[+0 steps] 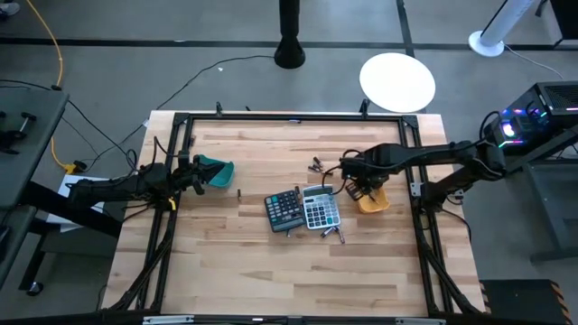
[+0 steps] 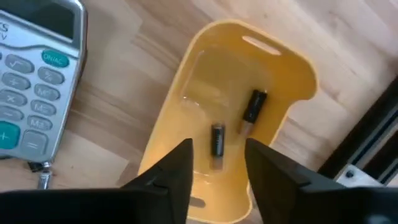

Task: Sort batteries
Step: Put the black battery into the yellow bin

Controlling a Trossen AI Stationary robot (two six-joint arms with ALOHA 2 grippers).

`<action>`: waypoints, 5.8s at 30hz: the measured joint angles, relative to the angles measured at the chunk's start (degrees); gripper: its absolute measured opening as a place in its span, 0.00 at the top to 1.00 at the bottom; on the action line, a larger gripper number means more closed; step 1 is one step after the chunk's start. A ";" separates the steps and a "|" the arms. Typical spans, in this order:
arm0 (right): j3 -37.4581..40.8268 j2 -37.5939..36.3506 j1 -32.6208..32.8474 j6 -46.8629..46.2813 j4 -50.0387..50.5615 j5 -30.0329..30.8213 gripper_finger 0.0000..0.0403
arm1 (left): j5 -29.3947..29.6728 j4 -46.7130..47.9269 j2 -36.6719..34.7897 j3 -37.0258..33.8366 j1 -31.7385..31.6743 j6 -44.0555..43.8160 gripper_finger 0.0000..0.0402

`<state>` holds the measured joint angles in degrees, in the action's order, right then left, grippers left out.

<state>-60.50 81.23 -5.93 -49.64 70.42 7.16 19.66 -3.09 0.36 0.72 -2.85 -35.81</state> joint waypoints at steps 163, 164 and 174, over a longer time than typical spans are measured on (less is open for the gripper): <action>-9.42 29.37 -15.86 59.89 -36.02 -10.45 0.62 | 0.00 0.00 0.01 0.00 -0.01 0.00 1.00; -9.20 29.88 -15.86 60.09 -36.61 -9.43 0.62 | 0.00 0.01 0.02 0.00 -0.01 0.00 1.00; -8.72 27.11 -16.13 55.28 -30.04 -7.79 0.95 | -0.01 0.00 0.01 0.00 -0.01 0.00 1.00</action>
<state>-69.22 108.35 -22.05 5.64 40.38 -0.62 19.65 -3.09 0.37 0.72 -2.86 -35.81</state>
